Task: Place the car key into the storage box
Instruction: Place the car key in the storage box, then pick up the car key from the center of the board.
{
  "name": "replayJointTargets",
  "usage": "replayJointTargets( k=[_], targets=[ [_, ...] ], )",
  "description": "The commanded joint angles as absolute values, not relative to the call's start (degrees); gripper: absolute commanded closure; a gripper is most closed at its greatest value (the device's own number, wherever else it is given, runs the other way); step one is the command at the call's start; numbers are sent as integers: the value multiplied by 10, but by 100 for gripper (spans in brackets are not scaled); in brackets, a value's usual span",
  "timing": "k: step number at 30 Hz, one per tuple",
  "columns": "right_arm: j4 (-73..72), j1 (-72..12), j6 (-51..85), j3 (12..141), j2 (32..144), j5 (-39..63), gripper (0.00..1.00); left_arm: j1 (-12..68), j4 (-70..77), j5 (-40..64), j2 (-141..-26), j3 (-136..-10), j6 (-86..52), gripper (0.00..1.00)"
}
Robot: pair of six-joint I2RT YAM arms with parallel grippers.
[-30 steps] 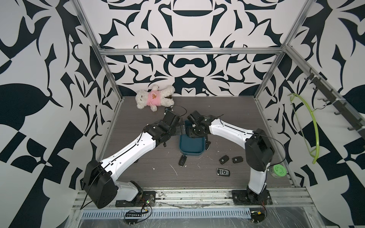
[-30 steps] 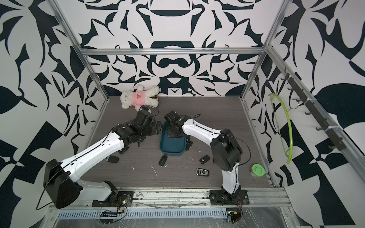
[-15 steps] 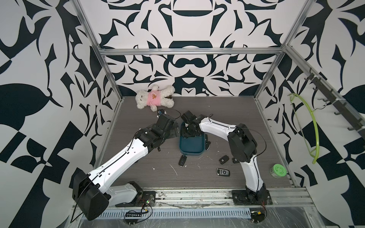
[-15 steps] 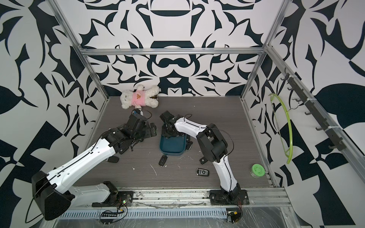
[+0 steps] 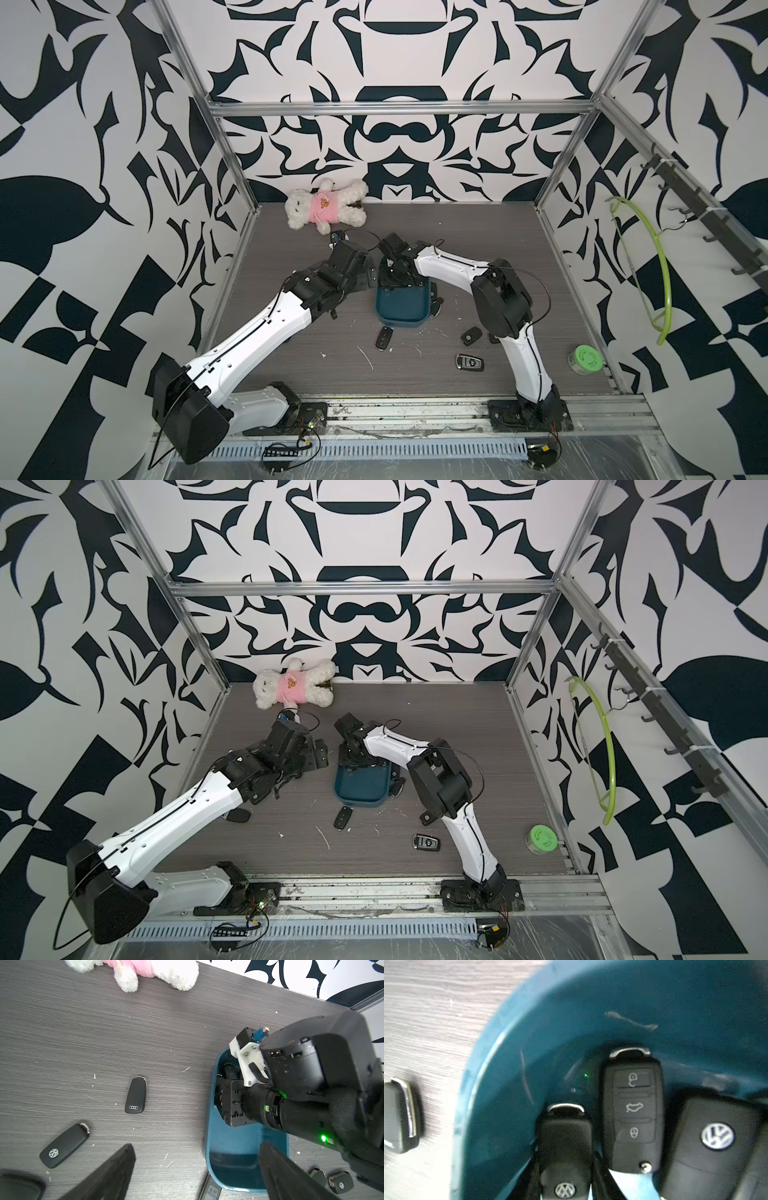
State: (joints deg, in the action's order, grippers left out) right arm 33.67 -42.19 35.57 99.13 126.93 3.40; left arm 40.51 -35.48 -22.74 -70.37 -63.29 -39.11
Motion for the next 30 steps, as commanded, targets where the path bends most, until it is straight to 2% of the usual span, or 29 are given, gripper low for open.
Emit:
replayJointTargets(
  k=[1,16,21,24,26,28,30],
  targets=[
    [344,-421,352,1010,1249,25,53,402,-361,-230,-705,-629,-393,1],
    [345,-421,365,939,1127,18,45,401,-344,-221,-725,-635,-391,1],
    [352,-421,360,899,1076,-8,21,398,-341,-229,-745,-637,-404,1],
    [347,-421,356,871,1051,-22,10,393,-337,-223,-754,-637,-406,1],
    [346,-421,355,859,1038,-28,9,392,-336,-218,-759,-638,-405,1],
    [349,-421,356,849,1029,-32,0,391,-336,-218,-761,-638,-407,1],
    [347,-421,355,837,1018,-38,0,389,-337,-218,-762,-635,-408,1]
  ],
)
